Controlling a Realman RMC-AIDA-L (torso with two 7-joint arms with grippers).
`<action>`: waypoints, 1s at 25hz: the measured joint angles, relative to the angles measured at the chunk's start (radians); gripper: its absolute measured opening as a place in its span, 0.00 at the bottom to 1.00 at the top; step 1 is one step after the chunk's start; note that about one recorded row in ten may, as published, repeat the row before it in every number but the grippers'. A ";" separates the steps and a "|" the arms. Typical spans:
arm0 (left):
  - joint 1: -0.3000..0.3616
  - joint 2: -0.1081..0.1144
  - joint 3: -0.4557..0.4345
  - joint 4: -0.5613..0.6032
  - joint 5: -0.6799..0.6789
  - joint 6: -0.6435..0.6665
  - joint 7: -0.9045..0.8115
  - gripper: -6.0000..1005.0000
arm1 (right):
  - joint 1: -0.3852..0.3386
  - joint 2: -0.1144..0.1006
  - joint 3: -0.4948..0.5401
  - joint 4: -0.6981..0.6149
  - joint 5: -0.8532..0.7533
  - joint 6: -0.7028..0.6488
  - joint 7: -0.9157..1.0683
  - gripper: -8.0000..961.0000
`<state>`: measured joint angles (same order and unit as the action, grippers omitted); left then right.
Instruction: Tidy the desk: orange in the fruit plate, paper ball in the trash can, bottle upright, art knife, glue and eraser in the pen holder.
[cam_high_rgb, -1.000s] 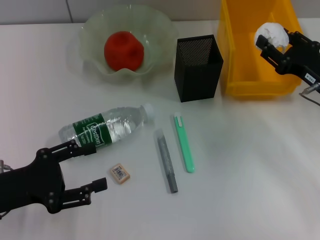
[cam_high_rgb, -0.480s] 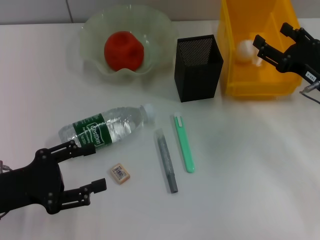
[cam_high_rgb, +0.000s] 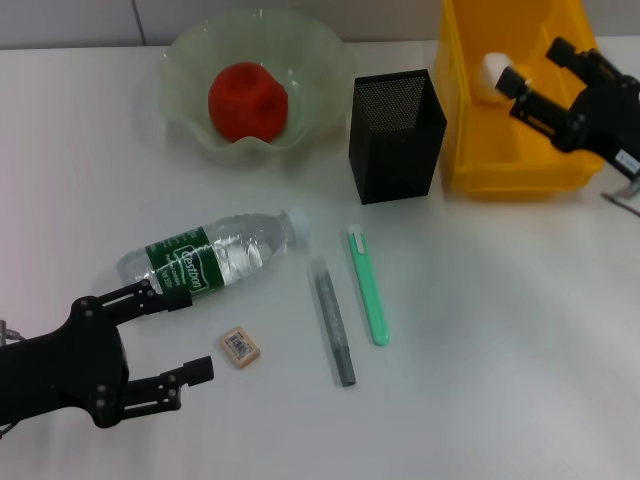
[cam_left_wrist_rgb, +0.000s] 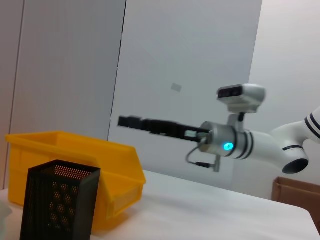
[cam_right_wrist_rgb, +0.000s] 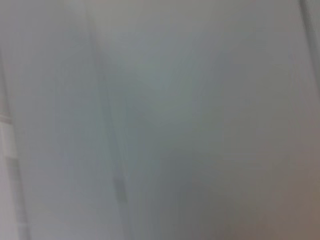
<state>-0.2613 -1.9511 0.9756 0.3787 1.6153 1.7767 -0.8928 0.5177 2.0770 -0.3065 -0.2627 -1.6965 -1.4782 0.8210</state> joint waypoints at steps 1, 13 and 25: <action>0.000 0.000 0.000 0.000 0.000 0.000 0.000 0.69 | 0.000 0.000 0.000 0.000 0.000 0.000 0.000 0.87; -0.004 -0.002 0.000 -0.001 0.000 -0.002 -0.001 0.69 | -0.073 -0.005 -0.321 -0.124 -0.053 -0.263 0.098 0.87; -0.005 -0.002 -0.006 -0.001 0.000 -0.001 -0.002 0.68 | -0.073 -0.006 -0.340 -0.135 -0.054 -0.248 0.112 0.87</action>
<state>-0.2666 -1.9527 0.9694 0.3774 1.6153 1.7760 -0.8943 0.4443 2.0711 -0.6469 -0.3979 -1.7503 -1.7263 0.9334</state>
